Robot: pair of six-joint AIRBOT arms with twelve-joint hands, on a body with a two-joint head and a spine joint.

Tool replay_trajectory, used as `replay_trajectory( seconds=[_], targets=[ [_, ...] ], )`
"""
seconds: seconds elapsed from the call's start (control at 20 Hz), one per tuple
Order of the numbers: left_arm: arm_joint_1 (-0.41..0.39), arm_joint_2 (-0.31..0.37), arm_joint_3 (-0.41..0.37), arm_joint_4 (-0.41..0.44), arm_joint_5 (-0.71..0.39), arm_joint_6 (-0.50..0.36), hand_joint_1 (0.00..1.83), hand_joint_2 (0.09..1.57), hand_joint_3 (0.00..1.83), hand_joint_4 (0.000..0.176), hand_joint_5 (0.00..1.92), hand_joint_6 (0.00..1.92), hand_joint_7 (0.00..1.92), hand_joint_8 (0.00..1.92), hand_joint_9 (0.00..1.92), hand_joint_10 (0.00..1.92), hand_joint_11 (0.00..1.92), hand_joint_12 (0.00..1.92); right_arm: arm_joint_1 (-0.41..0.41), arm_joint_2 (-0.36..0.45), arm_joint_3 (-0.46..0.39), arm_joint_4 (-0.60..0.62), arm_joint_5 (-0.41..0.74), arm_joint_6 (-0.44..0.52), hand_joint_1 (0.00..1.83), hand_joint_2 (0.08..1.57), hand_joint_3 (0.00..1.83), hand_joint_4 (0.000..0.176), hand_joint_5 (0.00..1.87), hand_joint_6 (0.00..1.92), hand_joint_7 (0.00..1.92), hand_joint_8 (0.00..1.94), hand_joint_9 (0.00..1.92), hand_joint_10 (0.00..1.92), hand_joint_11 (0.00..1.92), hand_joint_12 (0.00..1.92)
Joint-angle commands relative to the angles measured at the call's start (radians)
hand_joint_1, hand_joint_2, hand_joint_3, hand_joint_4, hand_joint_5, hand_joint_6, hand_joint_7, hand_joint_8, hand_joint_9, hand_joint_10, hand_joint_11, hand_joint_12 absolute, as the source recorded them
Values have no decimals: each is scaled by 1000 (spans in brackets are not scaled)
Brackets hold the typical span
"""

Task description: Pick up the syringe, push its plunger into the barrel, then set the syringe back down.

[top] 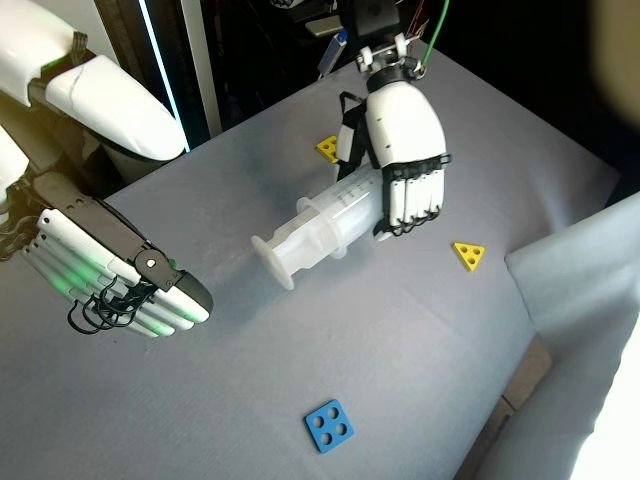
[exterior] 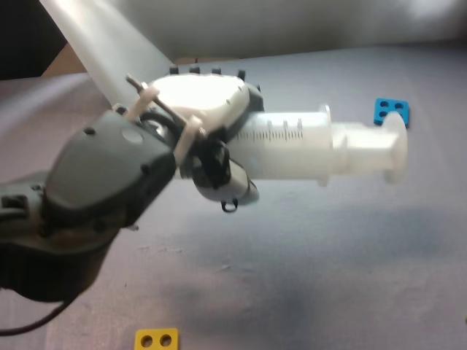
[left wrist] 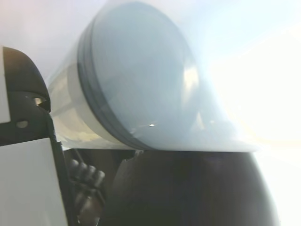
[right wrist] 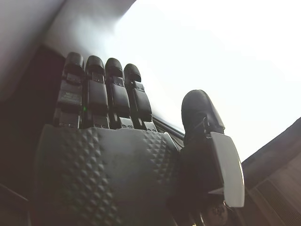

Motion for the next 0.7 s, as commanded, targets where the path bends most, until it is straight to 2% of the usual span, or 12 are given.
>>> replay_trajectory(
  seconds=[0.0, 0.25, 0.35, 0.4, 0.45, 0.5, 0.55, 0.65],
  targets=[
    [-24, 10, -3, 63, -22, 0, 1180, 1281, 1, 0, 772, 1123, 612, 1748, 526, 1407, 431, 1559, 12, 1, 0, -38, 27, 10, 0, 1334, 0, 0, 179, 4, 143, 3, 101, 1, 0, 269],
    [-55, 25, 0, 35, 18, 2, 1175, 1290, 1, 0, 748, 1145, 609, 1767, 508, 1461, 418, 1595, 9, -21, 0, -46, 43, -32, 0, 1339, 2, 0, 154, 1, 121, 1, 82, 2, 0, 201],
    [-66, 25, -3, 29, 33, 2, 1182, 1279, 1, 0, 768, 1119, 626, 1738, 541, 1389, 457, 1524, 6, -49, 1, -81, 43, -31, 0, 1336, 0, 0, 153, 5, 117, 3, 79, 3, 0, 229],
    [-70, 25, -6, 27, 33, 3, 1280, 1302, 0, 0, 700, 1176, 576, 1729, 539, 1654, 431, 1539, 7, -63, 3, -84, 44, -27, 0, 1336, 0, 0, 142, 1, 109, 1, 74, 1, 0, 209],
    [-74, 25, -10, 20, 33, 9, 1300, 1306, 0, 0, 688, 1187, 569, 1721, 536, 1716, 430, 1548, 10, -80, 6, -84, 44, -17, 0, 1335, 0, 0, 134, 1, 104, 0, 72, 0, 0, 189],
    [-76, 25, -12, 15, 33, 12, 1207, 1286, 0, 0, 746, 1135, 622, 1729, 522, 1497, 432, 1534, 12, -96, 12, -84, 42, -7, 0, 1334, 0, 0, 131, 0, 104, 0, 72, 0, 0, 185],
    [-78, 25, -14, 12, 33, 12, 1190, 1276, 0, 0, 765, 1116, 640, 1720, 537, 1420, 446, 1525, 12, -116, 20, -84, 34, 12, 0, 1333, 0, 0, 129, 0, 100, 0, 65, 0, 0, 181],
    [-83, 25, -18, 10, 33, 12, 1183, 1279, 1, 0, 767, 1122, 627, 1735, 525, 1424, 445, 1562, 12, -159, 38, -84, 1, 44, 0, 1332, 0, 0, 123, 1, 96, 1, 60, 1, 0, 160]
  ],
)
